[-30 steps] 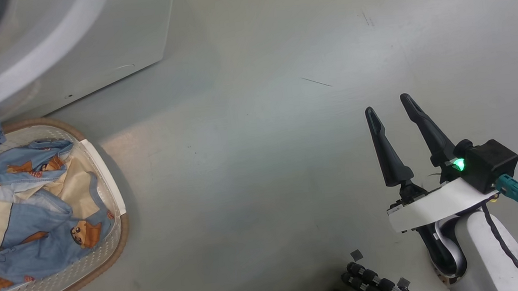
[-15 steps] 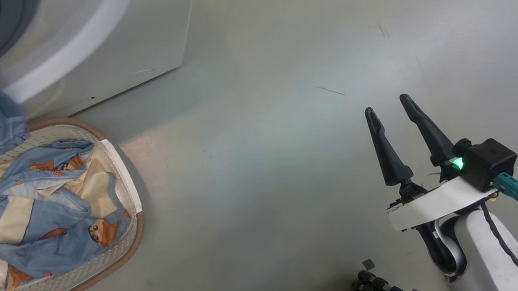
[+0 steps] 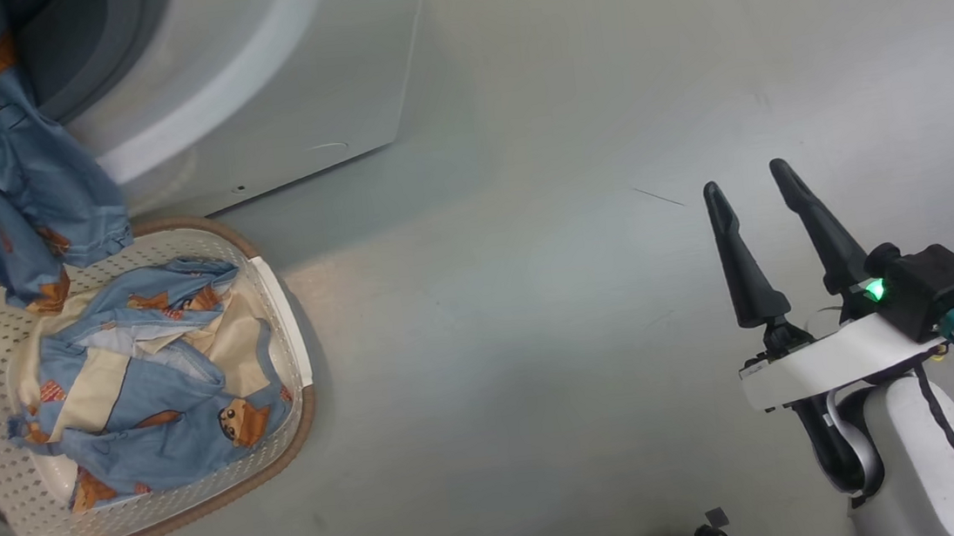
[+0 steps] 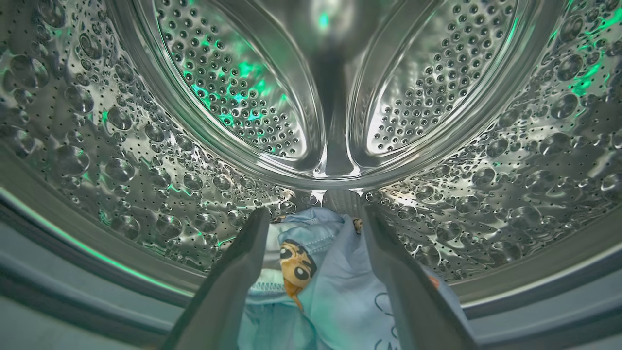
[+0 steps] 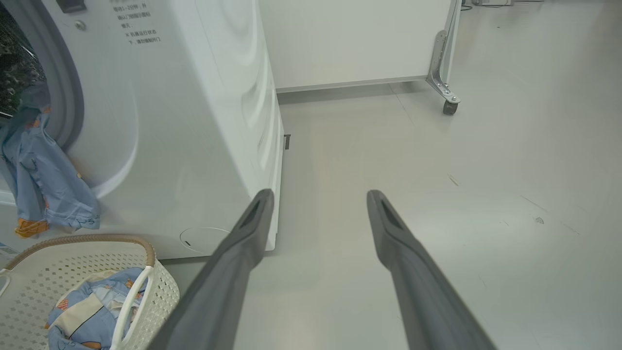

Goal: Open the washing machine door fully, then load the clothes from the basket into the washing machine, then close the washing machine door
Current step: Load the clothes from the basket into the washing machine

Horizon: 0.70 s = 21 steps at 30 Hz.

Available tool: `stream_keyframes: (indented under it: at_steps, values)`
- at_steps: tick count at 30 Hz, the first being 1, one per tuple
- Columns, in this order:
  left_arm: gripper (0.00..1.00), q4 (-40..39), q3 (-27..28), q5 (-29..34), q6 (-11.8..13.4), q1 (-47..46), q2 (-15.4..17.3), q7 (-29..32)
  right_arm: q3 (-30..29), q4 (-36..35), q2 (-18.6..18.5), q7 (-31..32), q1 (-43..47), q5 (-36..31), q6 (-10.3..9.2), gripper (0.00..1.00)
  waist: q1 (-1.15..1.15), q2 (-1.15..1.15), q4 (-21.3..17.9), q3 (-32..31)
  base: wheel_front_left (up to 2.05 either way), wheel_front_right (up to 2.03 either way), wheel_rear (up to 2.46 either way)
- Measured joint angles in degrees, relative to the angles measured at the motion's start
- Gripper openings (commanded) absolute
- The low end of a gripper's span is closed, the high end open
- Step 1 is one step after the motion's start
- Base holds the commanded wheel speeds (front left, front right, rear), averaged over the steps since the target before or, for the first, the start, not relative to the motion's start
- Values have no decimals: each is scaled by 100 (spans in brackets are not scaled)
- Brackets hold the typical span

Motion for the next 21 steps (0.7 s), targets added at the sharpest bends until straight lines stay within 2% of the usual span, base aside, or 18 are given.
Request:
stream_keyframes:
  at_steps: [10,15,21]
  values:
    - [100,-77,-98,-199,-14,83,-545,-99,-235,-64,-168,0,-8,-45,0,100,0,0,374,-29,0,0,0]
    - [100,-204,-255,-205,-152,338,-858,-100,-364,-122,-243,0,-60,-67,0,100,0,0,605,4,0,0,0]
    - [100,-433,-286,-258,-207,650,-923,-118,-379,-158,-266,0,-158,-99,0,100,0,0,888,53,0,0,0]
